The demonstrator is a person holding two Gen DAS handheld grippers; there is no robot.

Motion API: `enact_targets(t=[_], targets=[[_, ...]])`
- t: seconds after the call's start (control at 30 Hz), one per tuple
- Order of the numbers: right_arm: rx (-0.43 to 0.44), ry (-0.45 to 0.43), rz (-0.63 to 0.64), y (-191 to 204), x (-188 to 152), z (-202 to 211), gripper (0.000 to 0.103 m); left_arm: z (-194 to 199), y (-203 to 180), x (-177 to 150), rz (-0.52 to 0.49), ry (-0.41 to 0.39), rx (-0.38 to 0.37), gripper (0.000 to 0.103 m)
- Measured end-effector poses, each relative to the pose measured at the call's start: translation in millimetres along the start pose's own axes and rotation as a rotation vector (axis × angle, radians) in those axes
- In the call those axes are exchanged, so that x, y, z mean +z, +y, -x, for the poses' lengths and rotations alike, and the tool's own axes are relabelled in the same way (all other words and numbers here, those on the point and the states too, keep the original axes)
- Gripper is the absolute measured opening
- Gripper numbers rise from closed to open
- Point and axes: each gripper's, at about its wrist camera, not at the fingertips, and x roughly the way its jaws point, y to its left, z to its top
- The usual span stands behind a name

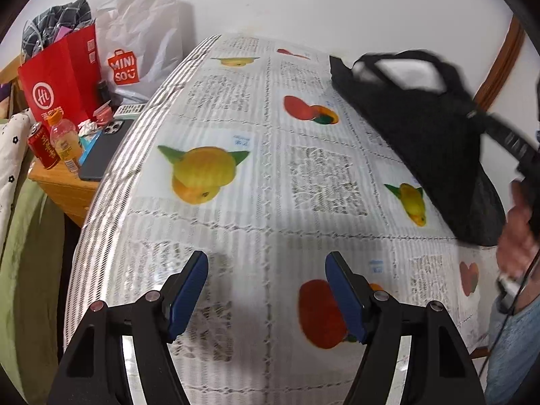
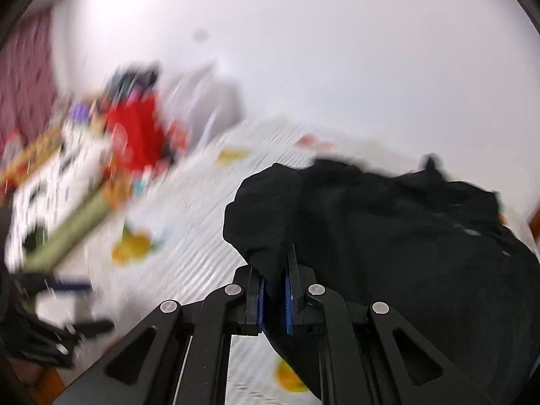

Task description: Fold large clothes

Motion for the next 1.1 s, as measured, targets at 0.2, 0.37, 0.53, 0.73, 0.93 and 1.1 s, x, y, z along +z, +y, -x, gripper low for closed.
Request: enact_targets(t=[0.2,0.37,0.53,0.73,0.93,1.1], targets=[[-0.085,-0.106,-0.235,-98,5,41,0.008,4,-26,4,-0.047,-0.031,-0.019,0.07],[-0.146,-0.089,-0.359,-152,-23,46,0.008,10,-54,5,-0.085,-0.066,-0.034,0.07],[-0.217,0.002,-0.441,-192,-64,43,0.014,6,-86,6,-0.115,-0.072,-0.076,0.07],[-0.268,0.076,-0.427,-218,-101,59,0.017,-8,-135,6,-0.192,-0.058,-0.113,0.07],[-0.363,0.113,-0.399,-251,-133,89,0.029,-23,-181,5,-0.23,-0.046,-0.156,0.07],[-0.405,0.189,-0.401,-285,-160,91,0.031,-40,-213,4,-0.249,-0.018,-0.197,0.07]])
